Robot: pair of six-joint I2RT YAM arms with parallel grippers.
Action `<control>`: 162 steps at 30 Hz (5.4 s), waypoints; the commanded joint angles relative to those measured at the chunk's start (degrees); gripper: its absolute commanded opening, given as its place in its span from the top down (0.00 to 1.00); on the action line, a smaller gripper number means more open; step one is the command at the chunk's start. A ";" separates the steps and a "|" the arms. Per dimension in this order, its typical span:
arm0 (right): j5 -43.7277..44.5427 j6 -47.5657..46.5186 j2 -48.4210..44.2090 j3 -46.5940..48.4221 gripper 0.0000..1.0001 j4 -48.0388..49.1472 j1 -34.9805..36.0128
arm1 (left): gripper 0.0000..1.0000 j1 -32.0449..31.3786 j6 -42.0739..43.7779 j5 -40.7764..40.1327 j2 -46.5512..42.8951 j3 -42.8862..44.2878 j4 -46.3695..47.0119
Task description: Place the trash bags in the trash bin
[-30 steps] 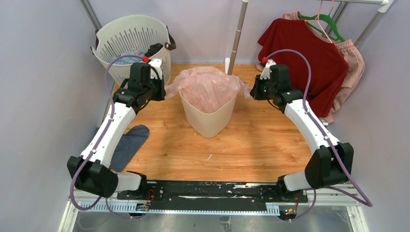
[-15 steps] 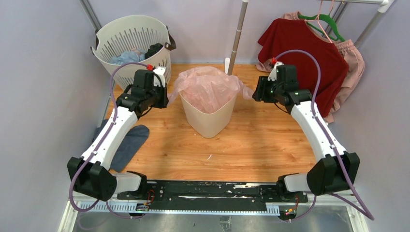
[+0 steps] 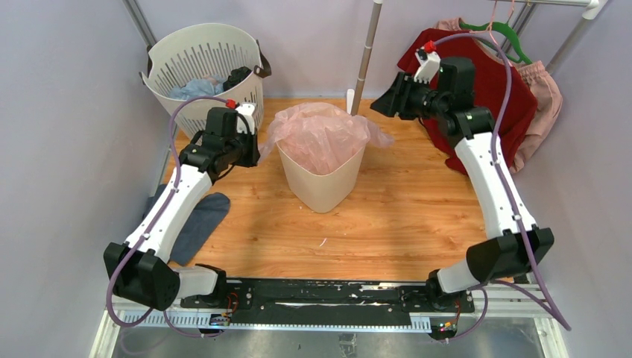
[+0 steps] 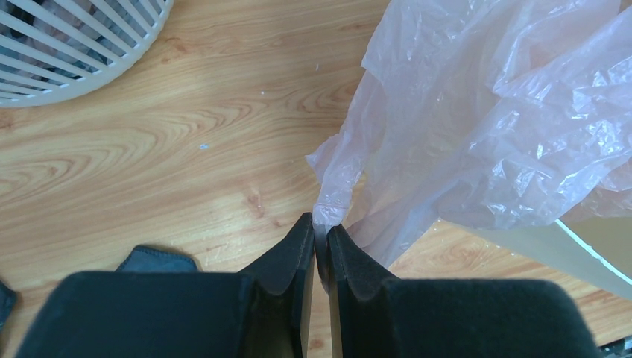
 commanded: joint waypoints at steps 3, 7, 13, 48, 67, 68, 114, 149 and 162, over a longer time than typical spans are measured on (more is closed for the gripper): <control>-7.95 -3.63 8.20 5.17 0.44 -1.45 -0.12 | 0.84 -0.33 0.35 0.60 1.74 1.98 0.75; -10.09 -5.72 9.85 3.42 0.43 0.96 -0.13 | 0.84 -0.33 0.55 1.21 3.98 3.01 0.98; -18.06 -4.33 10.31 0.29 0.42 6.72 0.09 | 0.84 -0.33 0.71 1.11 4.57 3.12 1.46; -19.66 -14.95 -9.29 -11.79 0.96 -2.24 5.86 | 0.84 -0.95 0.38 0.26 1.55 2.64 1.01; -4.64 -16.62 -21.27 -31.95 0.98 -4.16 16.48 | 0.86 -1.04 -0.65 -4.76 -0.86 -2.20 1.71; -3.22 -16.30 -21.53 -32.81 0.98 -3.77 16.48 | 0.86 -1.04 -0.75 -4.75 -0.77 -2.58 2.15; 22.88 -7.70 -8.40 -39.87 1.00 7.54 14.57 | 0.87 -1.65 -5.29 -7.78 -0.61 -7.42 9.83; 22.73 -8.24 -11.98 -40.98 1.00 6.82 14.61 | 0.85 -1.56 -5.97 -11.15 2.99 -9.89 12.48; 25.54 -8.89 -5.31 -37.95 1.00 9.33 14.59 | 0.82 -1.56 -6.92 -7.06 -2.44 -8.22 10.68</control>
